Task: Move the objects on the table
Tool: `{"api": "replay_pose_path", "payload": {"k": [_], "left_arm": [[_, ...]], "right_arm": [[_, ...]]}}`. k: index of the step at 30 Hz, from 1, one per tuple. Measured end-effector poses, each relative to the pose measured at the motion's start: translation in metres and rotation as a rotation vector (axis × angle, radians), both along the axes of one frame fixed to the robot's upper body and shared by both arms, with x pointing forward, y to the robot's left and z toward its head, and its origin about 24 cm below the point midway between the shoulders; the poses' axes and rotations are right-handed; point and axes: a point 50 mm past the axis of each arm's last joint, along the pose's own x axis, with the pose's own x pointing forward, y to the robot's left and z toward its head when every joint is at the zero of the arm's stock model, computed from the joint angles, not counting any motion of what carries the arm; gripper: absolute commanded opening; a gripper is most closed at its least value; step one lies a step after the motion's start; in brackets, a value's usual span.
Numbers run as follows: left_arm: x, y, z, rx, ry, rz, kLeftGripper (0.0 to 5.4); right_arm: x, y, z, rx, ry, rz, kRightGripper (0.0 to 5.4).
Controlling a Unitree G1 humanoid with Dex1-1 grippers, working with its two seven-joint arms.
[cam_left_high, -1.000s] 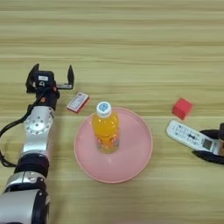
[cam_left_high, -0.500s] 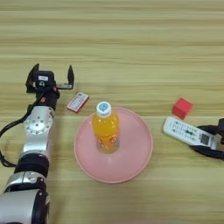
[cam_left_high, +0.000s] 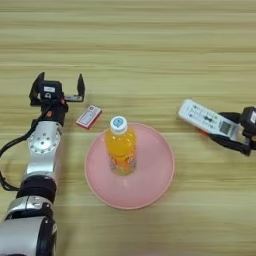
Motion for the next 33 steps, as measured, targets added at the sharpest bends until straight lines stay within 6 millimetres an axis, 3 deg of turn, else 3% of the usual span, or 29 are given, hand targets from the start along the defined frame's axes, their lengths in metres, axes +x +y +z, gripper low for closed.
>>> {"api": "replay_pose_path", "payload": {"k": [11, 16, 23, 33], "left_arm": [[0.0, 0.0, -0.001, 0.0, 0.002, 0.0, 5.4], [0.0, 0.0, -0.001, 0.0, 0.001, 0.0, 5.4], [0.0, 0.0, 0.0, 0.0, -0.002, -0.001, 5.4], [0.0, 0.0, 0.0, 0.0, -0.005, -0.002, 5.4]], "right_arm": [[0.038, 0.058, 0.026, 0.07, -0.093, -0.018, 2.89], [0.056, 0.074, 0.016, 0.098, -0.058, -0.081, 2.89], [0.066, 0.086, -0.007, 0.085, 0.025, -0.122, 2.89], [0.065, 0.098, -0.038, 0.05, 0.113, -0.109, 2.89]]}}
